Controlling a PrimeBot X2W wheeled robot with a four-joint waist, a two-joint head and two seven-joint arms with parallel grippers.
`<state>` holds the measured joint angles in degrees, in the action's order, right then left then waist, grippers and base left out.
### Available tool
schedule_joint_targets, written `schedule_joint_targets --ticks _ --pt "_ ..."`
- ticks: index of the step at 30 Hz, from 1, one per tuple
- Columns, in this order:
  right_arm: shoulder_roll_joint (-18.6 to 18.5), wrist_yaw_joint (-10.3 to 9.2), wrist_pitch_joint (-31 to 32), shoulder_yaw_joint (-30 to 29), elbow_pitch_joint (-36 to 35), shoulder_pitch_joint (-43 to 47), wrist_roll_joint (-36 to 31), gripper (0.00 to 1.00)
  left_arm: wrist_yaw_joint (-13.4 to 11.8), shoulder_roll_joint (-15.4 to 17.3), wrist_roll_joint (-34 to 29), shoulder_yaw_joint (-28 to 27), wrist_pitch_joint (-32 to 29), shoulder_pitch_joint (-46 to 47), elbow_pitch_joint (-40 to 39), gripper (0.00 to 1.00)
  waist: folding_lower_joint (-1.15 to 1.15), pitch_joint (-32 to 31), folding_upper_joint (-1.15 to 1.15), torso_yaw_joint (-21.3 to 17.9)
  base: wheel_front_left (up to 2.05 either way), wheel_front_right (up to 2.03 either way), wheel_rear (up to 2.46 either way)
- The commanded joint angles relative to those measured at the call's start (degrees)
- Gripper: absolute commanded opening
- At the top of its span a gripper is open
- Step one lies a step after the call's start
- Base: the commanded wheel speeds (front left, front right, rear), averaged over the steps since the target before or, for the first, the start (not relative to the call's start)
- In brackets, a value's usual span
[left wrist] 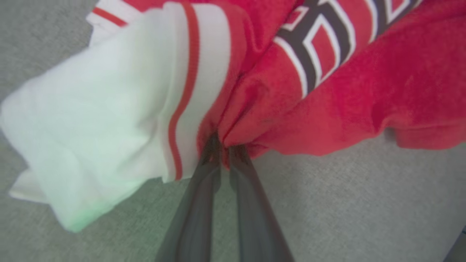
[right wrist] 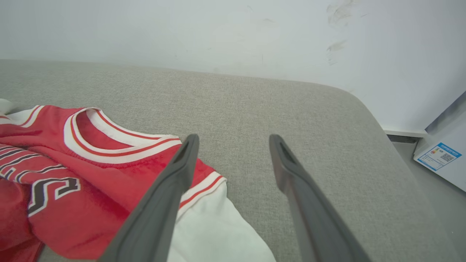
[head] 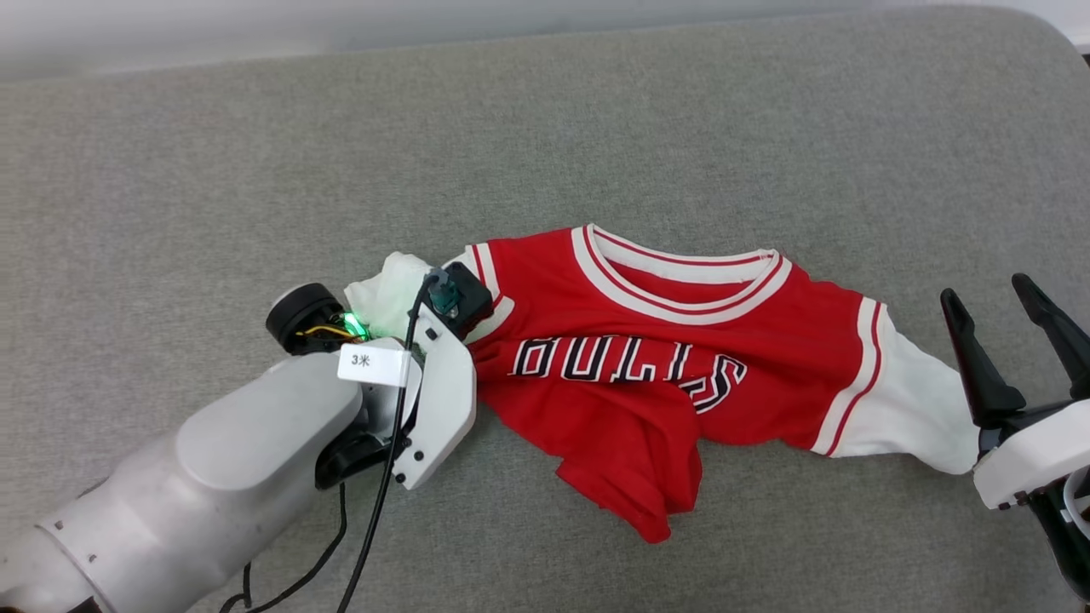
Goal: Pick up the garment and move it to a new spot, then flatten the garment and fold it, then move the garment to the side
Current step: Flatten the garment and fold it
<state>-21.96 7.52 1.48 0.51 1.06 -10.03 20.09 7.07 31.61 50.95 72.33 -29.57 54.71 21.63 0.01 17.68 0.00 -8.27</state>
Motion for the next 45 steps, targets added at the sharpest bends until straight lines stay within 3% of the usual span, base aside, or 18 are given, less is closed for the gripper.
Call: schedule_joint_targets --ticks 1,9,18,24,31,32,33,37,45 --pt "-0.2 -0.06 -0.1 -0.2 0.1 0.5 -0.1 1.00 0.6 -0.6 -0.1 1.5 0.5 -1.3 0.1 0.00 -0.01 -1.0 0.00 0.7 0.00 0.00 0.00" --pt "-0.2 -0.06 0.3 -1.3 0.0 3.6 -0.1 1.00 0.1 3.7 -1.3 0.5 9.3 -1.0 -6.1 0.00 -0.01 -6.0 0.00 3.9 0.00 0.00 0.00" --pt "0.9 -0.07 1.0 -2.6 -0.8 6.6 -0.2 1.00 -7.0 9.9 -1.5 0.8 11.7 -12.5 -20.2 0.00 -0.01 -8.6 0.00 7.2 0.00 0.00 0.00" --pt "0.8 -0.06 1.5 -2.3 -1.0 6.9 0.1 1.00 -9.6 9.0 -0.4 0.9 13.3 -21.3 -21.6 0.00 -0.01 -8.5 0.00 8.1 0.00 0.00 0.00" --pt "0.0 -0.07 1.8 -2.6 -0.6 7.5 0.3 1.00 -9.2 5.7 -1.0 1.0 14.2 -26.2 -17.7 0.00 -0.01 -8.8 0.00 8.6 0.00 0.00 0.00" --pt "0.0 -0.06 2.0 -2.7 -0.6 7.5 0.3 1.00 -9.6 5.3 -1.5 0.8 14.9 -25.9 -17.1 0.95 -0.01 -9.1 0.00 8.8 0.00 0.00 0.00" --pt "-0.1 -0.07 2.0 -2.8 -0.5 7.6 0.3 1.00 -9.9 4.9 -1.6 0.3 15.7 -25.6 -16.9 1.00 -0.01 -9.4 0.00 8.9 0.00 0.00 0.00" --pt "0.1 -0.06 2.3 -2.9 -0.6 8.3 0.1 1.00 -11.5 5.3 -2.0 -1.9 18.6 -24.6 -18.5 1.00 -0.01 -10.8 0.00 9.5 0.00 0.00 0.00" --pt "0.9 -0.06 2.1 -3.2 -0.7 9.3 0.2 1.00 -15.4 12.0 -1.7 -9.2 20.2 -19.6 -27.0 1.00 -0.01 -12.3 0.00 10.3 0.00 0.00 0.00"
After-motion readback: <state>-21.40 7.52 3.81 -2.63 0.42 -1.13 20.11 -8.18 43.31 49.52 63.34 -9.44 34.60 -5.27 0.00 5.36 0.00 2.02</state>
